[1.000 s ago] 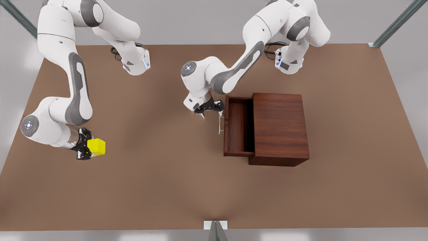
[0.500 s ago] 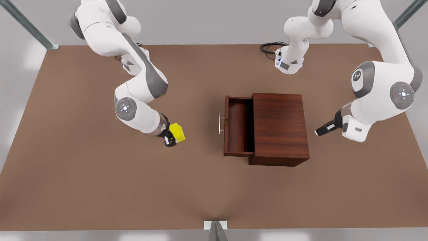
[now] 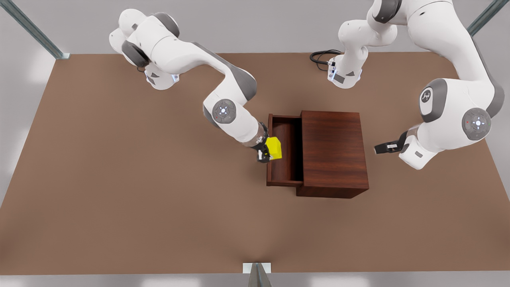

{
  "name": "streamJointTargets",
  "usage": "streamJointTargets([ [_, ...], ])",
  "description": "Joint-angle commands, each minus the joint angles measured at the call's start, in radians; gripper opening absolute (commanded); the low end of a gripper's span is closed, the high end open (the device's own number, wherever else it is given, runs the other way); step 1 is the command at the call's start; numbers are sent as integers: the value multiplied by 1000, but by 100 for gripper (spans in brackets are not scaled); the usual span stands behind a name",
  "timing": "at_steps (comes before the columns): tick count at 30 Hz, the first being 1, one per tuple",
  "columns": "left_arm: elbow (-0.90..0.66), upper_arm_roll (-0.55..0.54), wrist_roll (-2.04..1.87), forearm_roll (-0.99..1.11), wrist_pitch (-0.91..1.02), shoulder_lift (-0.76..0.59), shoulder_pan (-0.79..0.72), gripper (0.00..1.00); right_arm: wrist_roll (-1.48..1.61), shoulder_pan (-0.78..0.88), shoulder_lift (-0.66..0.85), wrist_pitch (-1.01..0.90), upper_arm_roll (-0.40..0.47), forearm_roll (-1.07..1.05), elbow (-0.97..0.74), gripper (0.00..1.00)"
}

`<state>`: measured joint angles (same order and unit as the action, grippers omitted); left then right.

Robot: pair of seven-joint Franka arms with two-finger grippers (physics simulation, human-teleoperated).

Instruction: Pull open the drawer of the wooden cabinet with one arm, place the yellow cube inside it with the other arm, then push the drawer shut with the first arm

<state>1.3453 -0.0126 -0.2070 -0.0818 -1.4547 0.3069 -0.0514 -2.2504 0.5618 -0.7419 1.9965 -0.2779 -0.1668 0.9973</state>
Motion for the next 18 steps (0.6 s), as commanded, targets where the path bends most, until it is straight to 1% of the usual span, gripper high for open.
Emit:
streamJointTargets([
  [1, 3, 0, 216, 4, 5, 0, -1, 100, -558, 26, -37, 64, 3, -3, -40, 69],
  [2, 5, 0, 212, -3, -7, 0, 1, 75, -564, 49, -56, 64, 12, 0, -60, 69],
  [3, 5, 2, 166, -9, -9, 0, 5, 8, -563, 69, -68, 84, 38, 0, -60, 69],
  [4, 5, 2, 159, -9, -7, 0, 5, 0, -561, 84, -85, 84, 52, 1, -60, 69],
  [6, 5, 0, 59, -16, -4, 0, 4, 0, -560, 130, -113, 85, 103, 1, -62, 69],
  [7, 3, -6, -174, -39, -4, 0, -5, 0, -560, 142, -131, 87, 108, 3, -75, 69],
  [8, 3, -7, -245, -53, -6, 0, -5, 0, -560, 151, -142, 94, 121, 4, -75, 69],
  [12, 5, -7, -649, -79, -9, 1, -15, 0, -561, 179, -178, 99, 140, 4, -112, 69],
  [15, 5, -9, -966, -93, -53, 18, -103, 0, -561, 181, -182, 99, 140, 4, -118, 69],
  [16, 9, -9, -989, -99, -53, 27, -120, 0, -555, 181, -180, 99, 138, 4, -118, 100],
  [18, 8, -10, -1060, -105, -55, 37, -151, 0, -554, 179, -180, 97, 144, 4, -118, 100],
])
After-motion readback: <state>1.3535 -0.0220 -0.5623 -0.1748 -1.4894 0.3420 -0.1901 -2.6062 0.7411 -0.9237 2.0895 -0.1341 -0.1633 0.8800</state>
